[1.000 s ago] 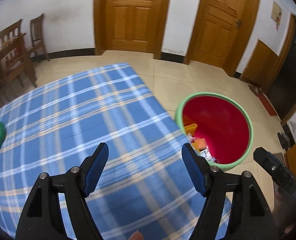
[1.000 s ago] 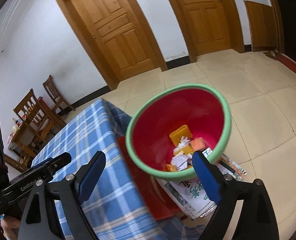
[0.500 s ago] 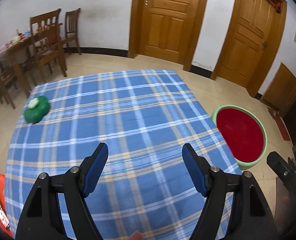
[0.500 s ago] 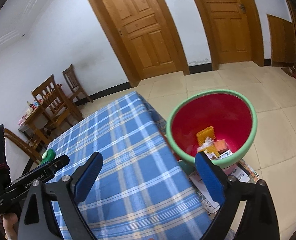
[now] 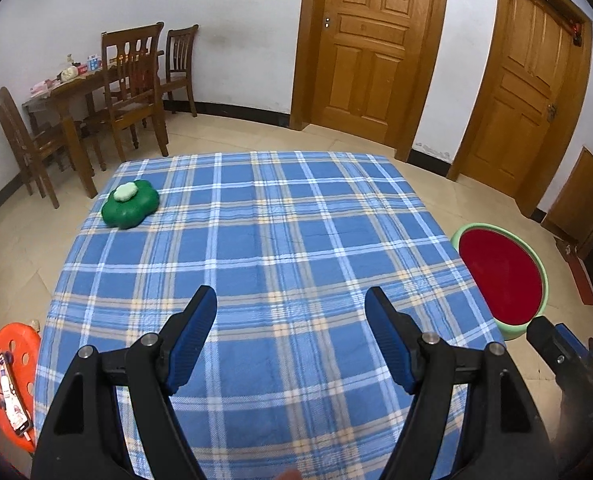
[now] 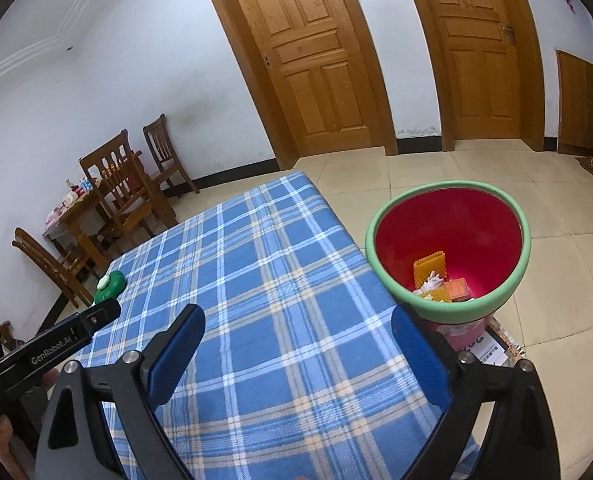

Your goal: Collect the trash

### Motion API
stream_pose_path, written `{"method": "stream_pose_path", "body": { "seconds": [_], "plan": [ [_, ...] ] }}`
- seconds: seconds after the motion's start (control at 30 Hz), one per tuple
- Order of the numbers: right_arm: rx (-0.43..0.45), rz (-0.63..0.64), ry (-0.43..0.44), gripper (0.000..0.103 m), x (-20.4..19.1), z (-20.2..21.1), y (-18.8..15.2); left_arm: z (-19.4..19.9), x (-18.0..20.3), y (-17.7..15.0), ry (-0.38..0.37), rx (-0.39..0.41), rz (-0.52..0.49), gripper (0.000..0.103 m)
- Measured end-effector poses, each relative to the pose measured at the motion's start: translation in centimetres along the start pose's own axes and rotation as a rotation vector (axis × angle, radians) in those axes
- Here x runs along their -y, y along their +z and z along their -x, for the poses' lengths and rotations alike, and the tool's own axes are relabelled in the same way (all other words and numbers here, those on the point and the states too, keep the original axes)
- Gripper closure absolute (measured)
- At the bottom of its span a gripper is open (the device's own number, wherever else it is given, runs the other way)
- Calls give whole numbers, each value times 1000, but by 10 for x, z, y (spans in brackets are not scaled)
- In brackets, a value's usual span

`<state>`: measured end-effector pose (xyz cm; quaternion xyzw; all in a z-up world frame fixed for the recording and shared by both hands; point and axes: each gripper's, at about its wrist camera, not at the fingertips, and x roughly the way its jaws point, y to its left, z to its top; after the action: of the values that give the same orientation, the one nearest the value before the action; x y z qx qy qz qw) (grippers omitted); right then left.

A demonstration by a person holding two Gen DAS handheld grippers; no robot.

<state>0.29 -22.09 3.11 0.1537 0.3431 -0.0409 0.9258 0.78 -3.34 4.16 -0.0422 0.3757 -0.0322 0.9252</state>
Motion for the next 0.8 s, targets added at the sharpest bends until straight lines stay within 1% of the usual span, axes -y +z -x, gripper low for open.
{"method": "stream_pose_path", "body": {
  "seconds": [0.2,0.8],
  "plan": [
    [-12,12,9,7,-5,0,-6,3,-4,-6,20,2,7,27],
    [-14,12,9,7,-6,-1,-7,4,-6,-7,22,6,11,27]
  ]
}}
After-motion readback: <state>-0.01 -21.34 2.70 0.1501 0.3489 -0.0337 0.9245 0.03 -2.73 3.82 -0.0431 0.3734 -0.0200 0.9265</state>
